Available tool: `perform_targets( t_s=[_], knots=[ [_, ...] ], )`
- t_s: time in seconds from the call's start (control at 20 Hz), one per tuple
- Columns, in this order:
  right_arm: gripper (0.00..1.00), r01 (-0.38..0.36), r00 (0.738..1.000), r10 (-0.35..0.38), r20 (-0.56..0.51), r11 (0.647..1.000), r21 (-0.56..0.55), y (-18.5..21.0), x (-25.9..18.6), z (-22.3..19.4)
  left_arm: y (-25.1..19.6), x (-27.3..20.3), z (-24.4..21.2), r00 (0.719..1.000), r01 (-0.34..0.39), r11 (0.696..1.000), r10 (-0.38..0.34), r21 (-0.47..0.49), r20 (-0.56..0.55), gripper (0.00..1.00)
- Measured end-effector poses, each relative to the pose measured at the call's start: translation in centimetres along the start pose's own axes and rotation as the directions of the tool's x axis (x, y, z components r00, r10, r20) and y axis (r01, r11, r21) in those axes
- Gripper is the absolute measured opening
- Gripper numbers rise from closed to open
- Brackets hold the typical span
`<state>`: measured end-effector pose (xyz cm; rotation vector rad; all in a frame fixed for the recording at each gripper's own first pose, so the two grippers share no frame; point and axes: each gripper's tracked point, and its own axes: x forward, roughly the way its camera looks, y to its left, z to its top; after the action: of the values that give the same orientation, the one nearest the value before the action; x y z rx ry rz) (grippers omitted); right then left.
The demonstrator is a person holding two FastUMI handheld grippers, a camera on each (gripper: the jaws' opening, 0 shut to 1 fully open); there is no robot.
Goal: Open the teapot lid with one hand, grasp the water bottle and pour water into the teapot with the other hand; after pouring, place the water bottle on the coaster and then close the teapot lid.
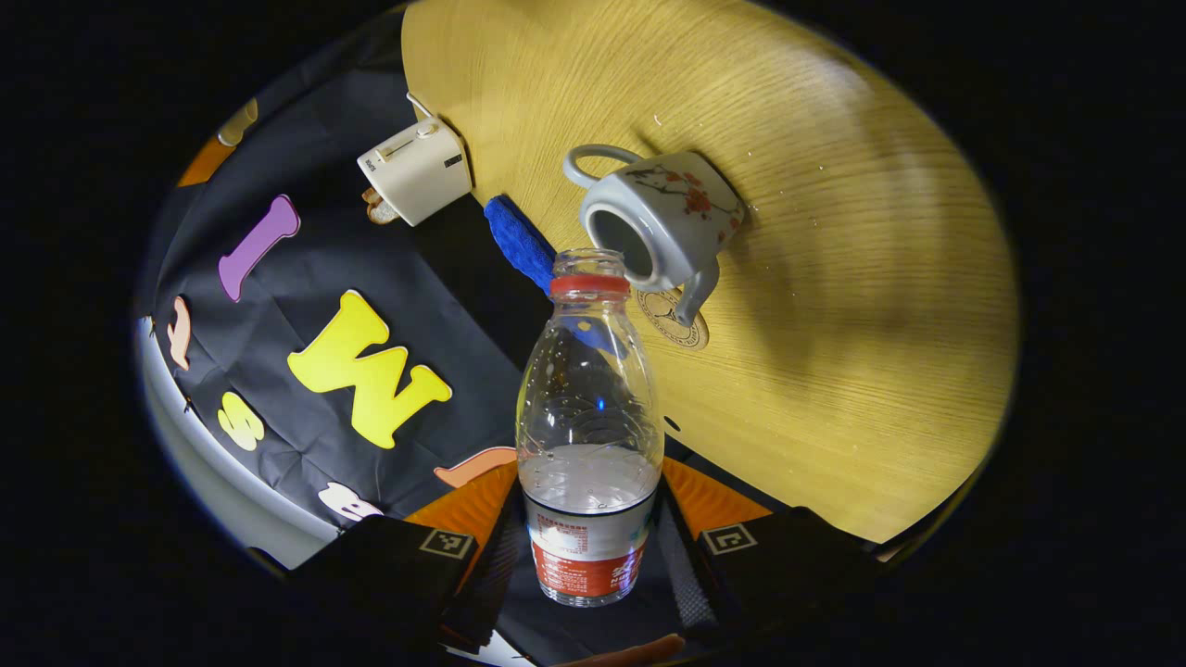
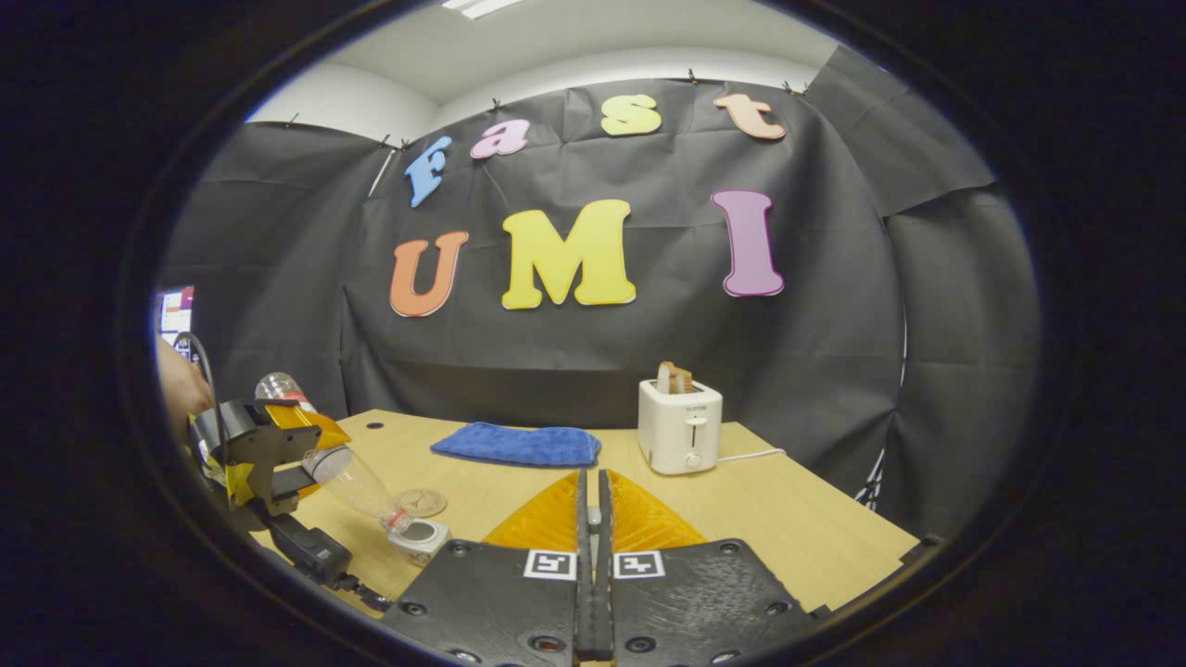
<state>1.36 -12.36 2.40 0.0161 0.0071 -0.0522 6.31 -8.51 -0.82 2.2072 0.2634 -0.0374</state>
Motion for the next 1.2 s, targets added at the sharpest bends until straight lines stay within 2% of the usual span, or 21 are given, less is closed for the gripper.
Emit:
perform_targets(
  t_s=[0.5, 0.6, 0.7, 0.9, 1.0, 1.1, 1.15, 1.2],
  knots=[
    [0.00, 0.004, 1.000, -0.004, -0.012, 1.000, 0.014, -0.6, 0.2, -0.2, 0.0, 0.4, -0.1, 1.000, 0.007, 1.000, -0.007, -0.028, 0.003, 0.75],
    [0.00, 0.010, 1.000, -0.010, -0.013, 1.000, 0.015, -0.9, 0.2, -0.2, -0.5, 0.7, -0.2, 1.000, 0.020, 0.996, -0.019, -0.087, 0.015, 0.78],
    [0.00, 0.020, 1.000, -0.020, -0.009, 1.000, 0.013, -1.3, 0.2, 0.0, -1.2, 0.9, -0.1, 0.998, 0.053, 0.980, -0.047, -0.193, 0.035, 0.74],
    [0.00, 0.048, 0.999, -0.048, -0.002, 0.998, 0.031, -2.8, 0.1, 0.4, -1.2, 1.1, 0.3, 0.997, 0.056, 0.931, -0.032, -0.361, 0.072, 0.74],
    [0.00, 0.060, 0.998, -0.060, -0.006, 0.997, 0.042, -3.5, 0.2, 0.2, -1.7, 1.3, 0.5, 0.994, 0.079, 0.896, -0.041, -0.437, 0.097, 0.74],
    [0.00, 0.072, 0.997, -0.071, -0.012, 0.996, 0.049, -4.1, 0.4, 0.1, -2.0, 1.4, 0.6, 0.991, 0.104, 0.833, -0.039, -0.544, 0.129, 0.74],
    [0.00, 0.076, 0.997, -0.076, -0.014, 0.996, 0.055, -4.4, 0.4, 0.1, -2.0, 1.5, 0.6, 0.989, 0.117, 0.783, -0.038, -0.611, 0.141, 0.77],
    [0.00, 0.081, 0.997, -0.080, -0.018, 0.995, 0.062, -4.6, 0.4, 0.0, -1.6, 1.4, 0.8, 0.988, 0.113, 0.724, -0.010, -0.680, 0.154, 0.74]
  ],
)
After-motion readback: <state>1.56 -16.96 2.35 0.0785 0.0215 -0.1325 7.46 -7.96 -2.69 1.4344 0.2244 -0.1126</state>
